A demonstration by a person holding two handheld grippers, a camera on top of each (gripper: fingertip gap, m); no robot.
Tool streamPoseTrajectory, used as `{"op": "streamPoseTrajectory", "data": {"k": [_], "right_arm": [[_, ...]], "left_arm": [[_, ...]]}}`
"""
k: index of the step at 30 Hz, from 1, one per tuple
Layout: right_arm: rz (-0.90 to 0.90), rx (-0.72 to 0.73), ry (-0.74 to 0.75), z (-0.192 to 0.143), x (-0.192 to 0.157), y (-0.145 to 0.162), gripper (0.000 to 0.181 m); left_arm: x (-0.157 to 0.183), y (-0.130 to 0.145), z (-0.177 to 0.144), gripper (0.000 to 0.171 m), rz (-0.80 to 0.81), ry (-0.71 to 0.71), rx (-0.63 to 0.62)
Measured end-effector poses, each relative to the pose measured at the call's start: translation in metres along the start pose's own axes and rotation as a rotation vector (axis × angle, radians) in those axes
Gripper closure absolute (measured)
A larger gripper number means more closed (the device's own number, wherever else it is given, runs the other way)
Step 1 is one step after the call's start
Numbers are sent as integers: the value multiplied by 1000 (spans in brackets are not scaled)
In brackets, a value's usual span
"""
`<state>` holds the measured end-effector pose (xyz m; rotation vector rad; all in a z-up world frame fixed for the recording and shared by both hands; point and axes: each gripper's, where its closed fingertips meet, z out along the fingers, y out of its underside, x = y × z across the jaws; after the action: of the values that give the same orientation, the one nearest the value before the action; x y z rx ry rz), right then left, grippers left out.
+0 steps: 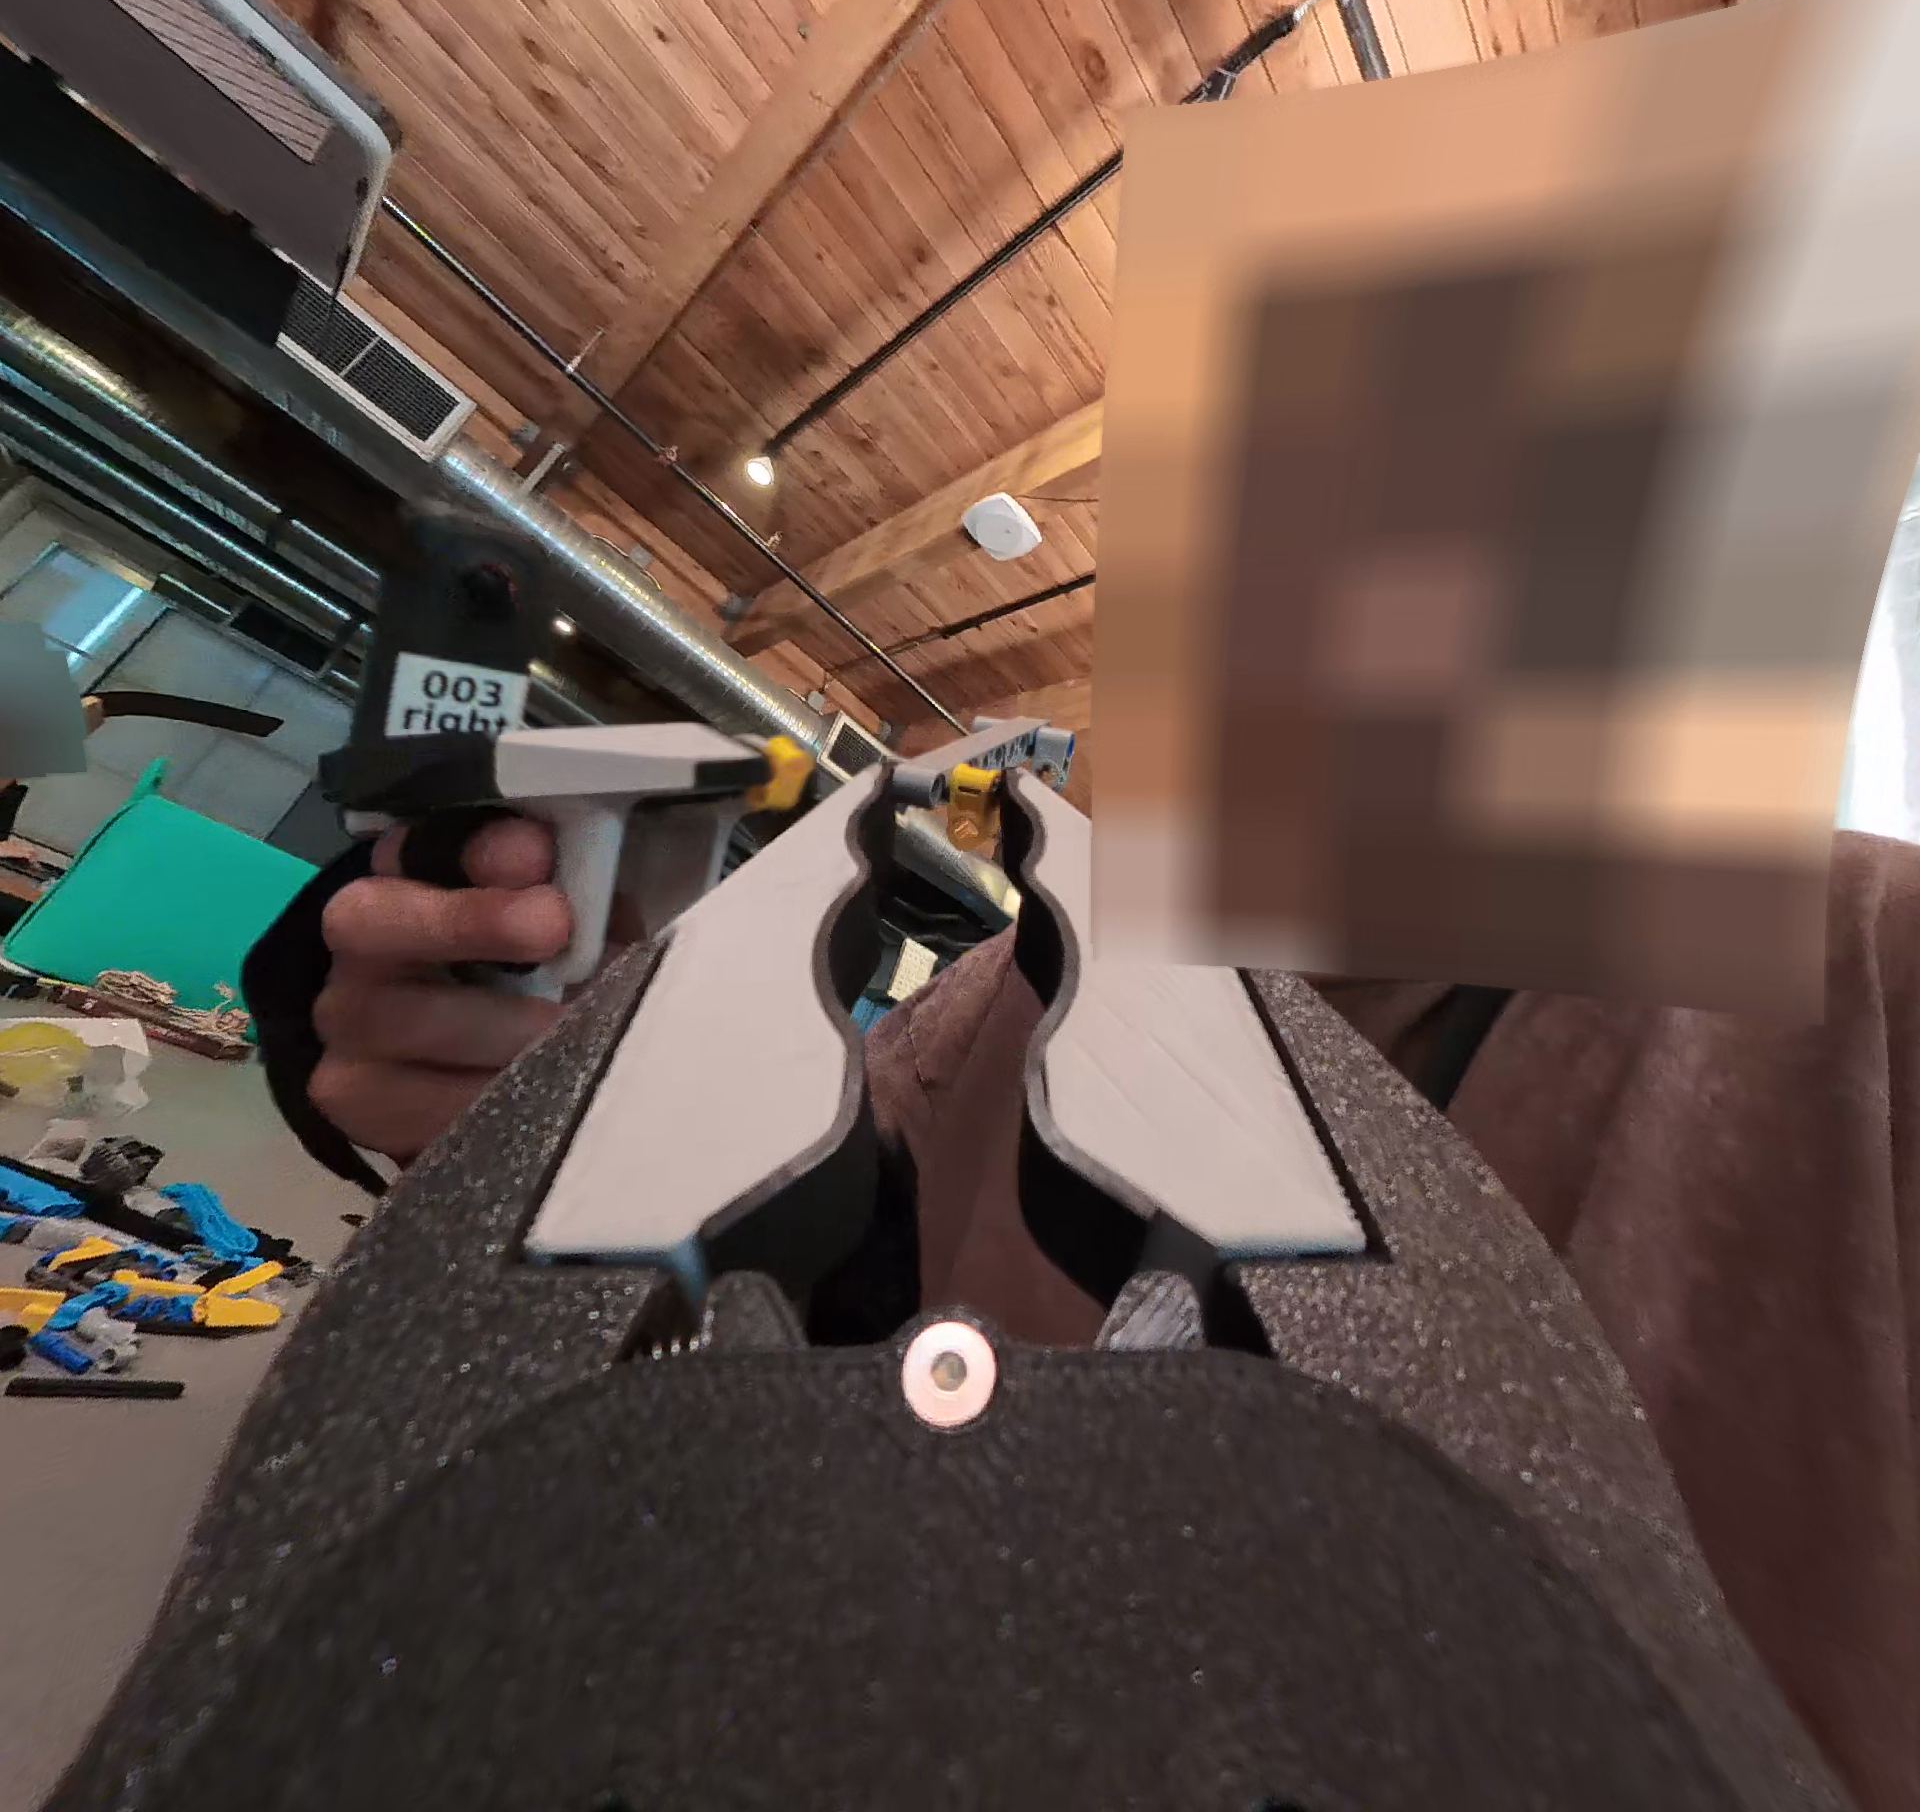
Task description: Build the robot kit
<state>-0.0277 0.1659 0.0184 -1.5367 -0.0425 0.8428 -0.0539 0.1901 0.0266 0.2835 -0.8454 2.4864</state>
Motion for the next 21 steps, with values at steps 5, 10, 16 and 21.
{"op": "streamPoseTrajectory", "data": {"k": [5, 10, 16, 21], "right_arm": [[134, 30, -171, 21, -1, 5, 174], [226, 123, -242, 14, 0, 6, 174], [197, 139, -205, 5, 3, 12, 174], [197, 137, -221, -1, 5, 15, 174]], "left_arm": [[-4, 1, -1, 153, 44, -42, -13], [-12, 9, 1, 153, 58, -81, -61], [-21, 15, 2, 153, 87, -136, -96], [-29, 18, 2, 152, 114, -185, -102]]}}
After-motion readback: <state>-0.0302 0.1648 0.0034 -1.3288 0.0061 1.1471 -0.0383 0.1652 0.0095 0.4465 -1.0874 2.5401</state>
